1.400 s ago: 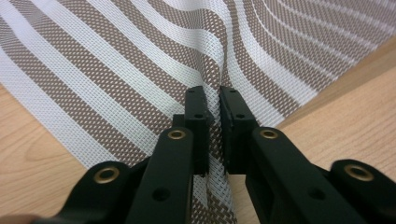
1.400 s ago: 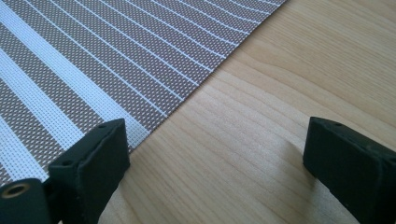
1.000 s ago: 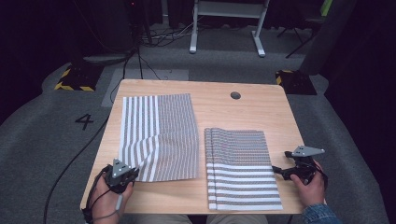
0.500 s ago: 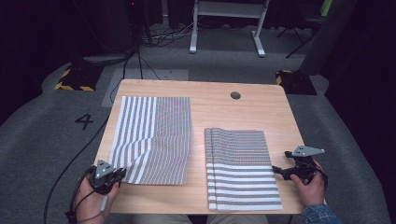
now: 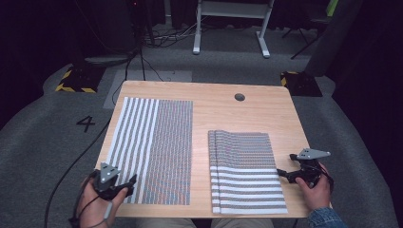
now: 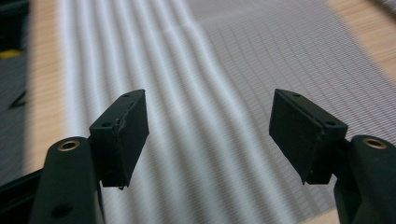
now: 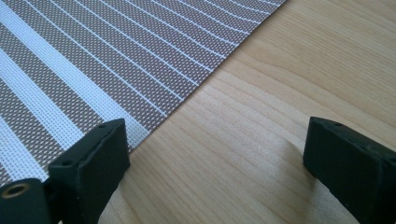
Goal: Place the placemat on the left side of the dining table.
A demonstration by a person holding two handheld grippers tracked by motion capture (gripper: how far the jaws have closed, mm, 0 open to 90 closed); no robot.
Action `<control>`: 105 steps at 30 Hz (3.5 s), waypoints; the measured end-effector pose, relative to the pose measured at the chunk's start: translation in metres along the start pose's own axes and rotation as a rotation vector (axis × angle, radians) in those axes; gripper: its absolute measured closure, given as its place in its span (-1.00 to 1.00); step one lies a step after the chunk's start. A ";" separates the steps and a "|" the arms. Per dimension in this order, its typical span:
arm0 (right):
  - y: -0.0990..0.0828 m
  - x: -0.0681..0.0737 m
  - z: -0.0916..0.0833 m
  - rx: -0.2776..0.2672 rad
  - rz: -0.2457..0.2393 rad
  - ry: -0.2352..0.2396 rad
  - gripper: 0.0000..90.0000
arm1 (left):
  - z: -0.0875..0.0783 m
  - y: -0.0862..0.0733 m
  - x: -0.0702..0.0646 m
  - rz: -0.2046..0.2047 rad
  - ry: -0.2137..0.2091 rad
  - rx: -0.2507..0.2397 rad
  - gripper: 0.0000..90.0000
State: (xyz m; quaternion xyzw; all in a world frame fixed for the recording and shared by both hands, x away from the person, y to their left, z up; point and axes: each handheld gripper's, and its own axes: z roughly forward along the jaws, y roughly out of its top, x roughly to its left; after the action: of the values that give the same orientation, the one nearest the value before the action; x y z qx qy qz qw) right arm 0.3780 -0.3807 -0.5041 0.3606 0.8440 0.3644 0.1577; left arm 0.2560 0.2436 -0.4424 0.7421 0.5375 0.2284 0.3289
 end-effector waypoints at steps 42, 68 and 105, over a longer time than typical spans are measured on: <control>0.000 0.000 0.000 0.000 0.000 -0.002 -0.84 | 0.109 0.022 -0.043 -0.030 -0.011 0.057 -0.33; 0.000 0.000 0.000 0.000 -0.001 -0.002 -0.84 | 0.078 0.040 -0.049 0.029 -0.088 -0.074 -0.37; 0.000 0.000 0.000 0.001 -0.001 -0.001 -0.84 | 0.079 0.015 -0.136 0.413 -0.548 0.062 -0.38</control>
State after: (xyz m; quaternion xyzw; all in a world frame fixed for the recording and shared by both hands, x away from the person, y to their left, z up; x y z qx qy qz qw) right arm 0.3778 -0.3807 -0.5041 0.3605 0.8442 0.3637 0.1584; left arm 0.2775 0.0927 -0.4832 0.8787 0.2744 0.0660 0.3849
